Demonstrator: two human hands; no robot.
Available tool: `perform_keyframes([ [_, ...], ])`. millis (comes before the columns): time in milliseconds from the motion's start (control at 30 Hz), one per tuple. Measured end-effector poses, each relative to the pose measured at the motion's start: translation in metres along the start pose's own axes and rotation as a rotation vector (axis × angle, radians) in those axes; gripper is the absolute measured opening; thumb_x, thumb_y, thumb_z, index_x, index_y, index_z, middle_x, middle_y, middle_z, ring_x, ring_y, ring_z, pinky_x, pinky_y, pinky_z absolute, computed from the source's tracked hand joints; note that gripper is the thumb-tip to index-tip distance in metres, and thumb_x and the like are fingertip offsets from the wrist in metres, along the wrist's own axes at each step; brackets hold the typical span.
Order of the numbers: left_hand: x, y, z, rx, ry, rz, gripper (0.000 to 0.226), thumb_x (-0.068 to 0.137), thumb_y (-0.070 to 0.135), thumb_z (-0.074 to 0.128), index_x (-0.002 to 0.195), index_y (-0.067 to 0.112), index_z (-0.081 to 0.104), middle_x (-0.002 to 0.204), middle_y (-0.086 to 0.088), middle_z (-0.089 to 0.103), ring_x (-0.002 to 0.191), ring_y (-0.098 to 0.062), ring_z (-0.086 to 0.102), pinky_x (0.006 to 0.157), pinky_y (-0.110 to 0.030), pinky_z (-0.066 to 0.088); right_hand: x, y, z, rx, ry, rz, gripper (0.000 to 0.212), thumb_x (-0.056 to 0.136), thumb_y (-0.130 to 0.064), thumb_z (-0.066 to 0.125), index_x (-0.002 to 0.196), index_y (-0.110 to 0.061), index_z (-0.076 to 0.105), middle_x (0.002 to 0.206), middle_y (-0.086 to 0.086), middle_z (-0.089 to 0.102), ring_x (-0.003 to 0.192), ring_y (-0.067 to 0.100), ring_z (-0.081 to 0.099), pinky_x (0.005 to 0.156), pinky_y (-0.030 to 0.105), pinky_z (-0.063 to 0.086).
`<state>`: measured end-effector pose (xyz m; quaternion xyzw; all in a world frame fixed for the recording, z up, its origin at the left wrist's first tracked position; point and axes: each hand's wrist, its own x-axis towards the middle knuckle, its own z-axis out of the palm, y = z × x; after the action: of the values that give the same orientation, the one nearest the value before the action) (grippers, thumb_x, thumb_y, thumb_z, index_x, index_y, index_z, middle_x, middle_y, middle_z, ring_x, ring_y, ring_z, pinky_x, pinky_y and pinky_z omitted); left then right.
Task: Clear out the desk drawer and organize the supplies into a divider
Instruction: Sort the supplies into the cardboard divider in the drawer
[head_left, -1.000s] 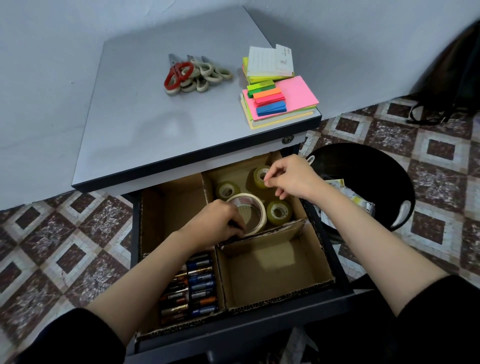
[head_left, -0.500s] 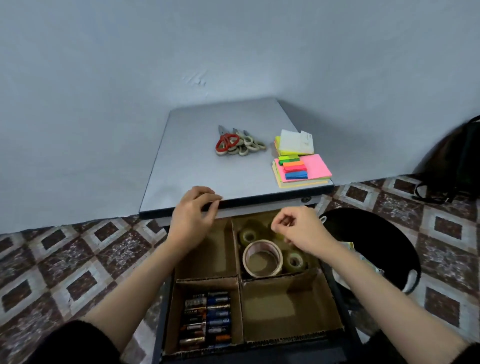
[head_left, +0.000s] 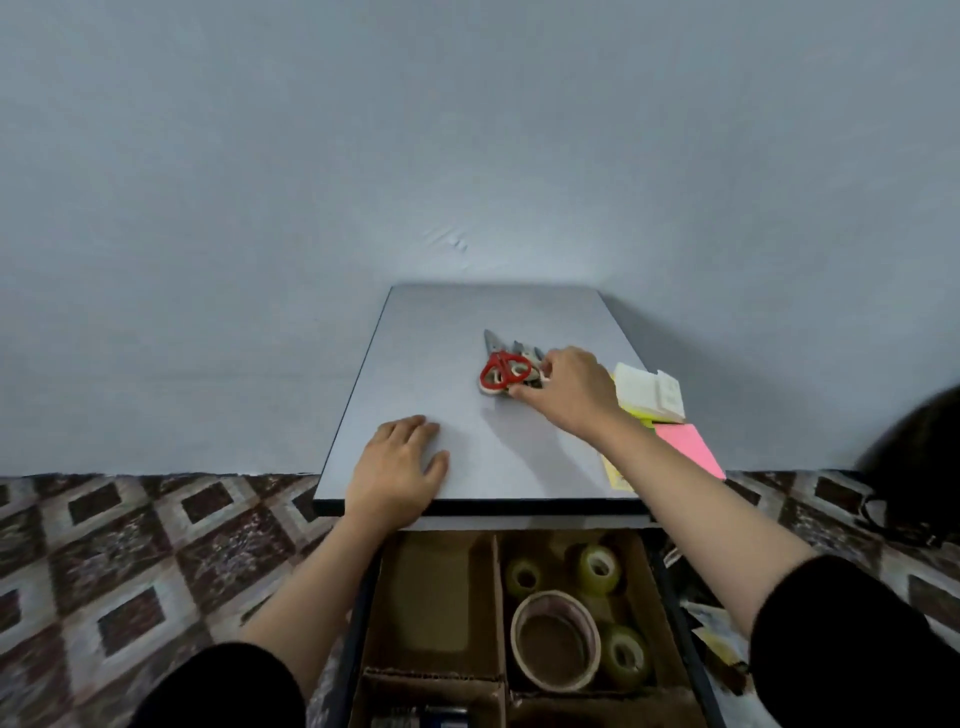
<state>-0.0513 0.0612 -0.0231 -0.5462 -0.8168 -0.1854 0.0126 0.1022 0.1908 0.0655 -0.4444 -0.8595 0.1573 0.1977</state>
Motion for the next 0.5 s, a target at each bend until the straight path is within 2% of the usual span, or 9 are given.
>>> perform_keyframes([
  [100,-0.001,-0.002,0.002,-0.01,0.026,0.026,0.087,0.073,0.06,0.008,0.138,0.016,0.042,0.145,-0.002,0.039,0.133,-0.02,0.03,0.111,-0.028,0.021,0.031,-0.011,0.017,-0.112,-0.01,0.029,0.062,0.076,-0.049,0.069,0.116,-0.003,0.055,0.121,0.015,0.049,0.116,0.033,0.046,0.085,0.034,0.04],
  [200,-0.001,-0.002,0.006,0.026,0.032,0.022,0.077,0.079,0.058,0.014,0.138,0.016,0.042,0.145,-0.002,0.039,0.133,-0.02,0.03,0.11,-0.03,0.022,0.053,-0.013,0.035,-0.2,-0.009,0.056,0.078,0.071,-0.056,0.07,0.124,-0.003,0.051,0.128,0.015,0.044,0.123,0.033,0.037,0.094,0.038,0.038],
  [267,0.002,-0.002,0.006,0.044,0.03,0.022,0.06,0.09,0.049,0.026,0.139,0.017,0.04,0.146,-0.001,0.037,0.134,-0.019,0.028,0.111,-0.03,0.021,0.064,-0.016,0.041,-0.253,-0.029,0.078,0.082,0.069,-0.061,0.068,0.126,-0.004,0.051,0.129,0.015,0.043,0.123,0.033,0.037,0.096,0.038,0.038],
  [333,0.002,-0.003,0.007,0.057,0.033,0.027,0.056,0.092,0.047,0.029,0.139,0.017,0.04,0.146,-0.001,0.037,0.134,-0.019,0.028,0.11,-0.031,0.021,0.07,-0.019,0.045,-0.29,-0.056,0.1,0.083,0.069,-0.063,0.066,0.126,-0.005,0.051,0.129,0.016,0.044,0.122,0.034,0.038,0.095,0.037,0.038],
  [433,-0.001,-0.004,0.007,0.054,0.051,0.024,0.078,0.077,0.055,0.008,0.136,0.017,0.042,0.144,-0.001,0.039,0.132,-0.02,0.031,0.109,-0.031,0.023,0.075,-0.022,0.049,-0.346,-0.076,0.124,0.084,0.067,-0.067,0.065,0.125,-0.008,0.052,0.127,0.016,0.046,0.12,0.034,0.041,0.092,0.036,0.04],
  [500,-0.001,-0.004,0.008,0.053,0.059,0.027,0.084,0.072,0.055,0.003,0.135,0.017,0.043,0.143,-0.001,0.04,0.131,-0.02,0.032,0.109,-0.031,0.023,0.077,-0.022,0.05,-0.384,-0.093,0.138,0.084,0.066,-0.066,0.066,0.125,-0.009,0.052,0.125,0.015,0.048,0.118,0.033,0.044,0.088,0.035,0.041],
])
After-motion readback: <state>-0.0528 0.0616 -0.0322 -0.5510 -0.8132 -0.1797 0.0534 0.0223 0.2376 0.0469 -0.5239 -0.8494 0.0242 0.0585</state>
